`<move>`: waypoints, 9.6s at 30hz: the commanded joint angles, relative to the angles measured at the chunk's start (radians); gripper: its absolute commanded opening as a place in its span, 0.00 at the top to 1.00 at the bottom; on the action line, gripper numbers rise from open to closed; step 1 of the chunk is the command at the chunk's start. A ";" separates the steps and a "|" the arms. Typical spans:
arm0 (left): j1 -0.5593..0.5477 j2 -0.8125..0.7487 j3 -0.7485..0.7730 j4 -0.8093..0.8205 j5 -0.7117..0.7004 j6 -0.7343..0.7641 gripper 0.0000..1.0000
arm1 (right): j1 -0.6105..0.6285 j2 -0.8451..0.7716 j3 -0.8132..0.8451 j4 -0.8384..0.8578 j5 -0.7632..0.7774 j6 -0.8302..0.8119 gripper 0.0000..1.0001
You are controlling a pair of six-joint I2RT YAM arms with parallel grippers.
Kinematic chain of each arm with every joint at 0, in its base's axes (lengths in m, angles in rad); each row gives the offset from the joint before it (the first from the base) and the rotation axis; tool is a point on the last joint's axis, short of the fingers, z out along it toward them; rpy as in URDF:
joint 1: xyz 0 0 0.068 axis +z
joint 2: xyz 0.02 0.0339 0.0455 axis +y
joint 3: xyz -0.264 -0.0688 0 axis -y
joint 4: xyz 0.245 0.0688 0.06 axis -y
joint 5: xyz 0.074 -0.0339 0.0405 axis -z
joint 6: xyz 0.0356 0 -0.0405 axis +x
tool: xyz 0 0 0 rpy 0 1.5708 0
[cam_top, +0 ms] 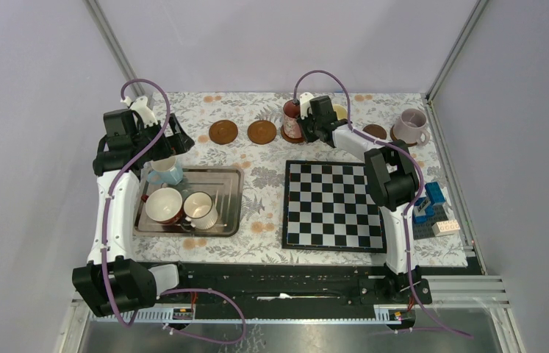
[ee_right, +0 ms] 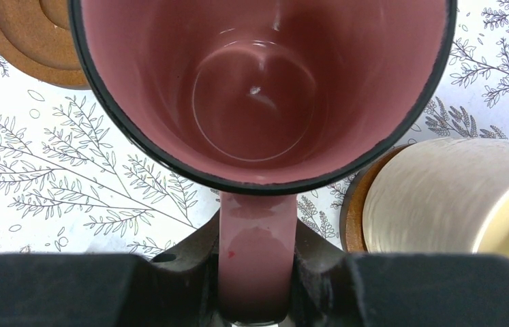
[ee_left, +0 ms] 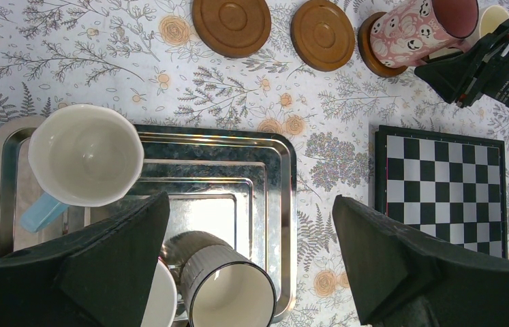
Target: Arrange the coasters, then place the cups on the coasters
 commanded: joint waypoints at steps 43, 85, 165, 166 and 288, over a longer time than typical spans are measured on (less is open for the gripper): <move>0.169 0.135 0.126 -0.294 -0.137 0.610 0.01 | -0.009 -0.426 0.019 -0.372 -0.237 -0.039 0.00; 0.171 0.381 -0.040 -0.025 -0.024 0.711 0.80 | -0.009 -0.494 -0.077 -0.410 -0.343 -0.011 0.00; -0.495 0.094 -0.248 -0.002 -0.195 0.169 0.46 | -0.009 -0.504 -0.090 -0.430 -0.328 -0.003 0.01; -0.498 0.095 -0.247 -0.002 -0.182 0.171 0.46 | -0.009 -0.503 -0.088 -0.432 -0.330 -0.001 0.00; 0.120 -0.122 -0.038 0.064 -0.054 -0.158 0.01 | 0.528 -0.245 0.165 -0.263 0.029 0.187 1.00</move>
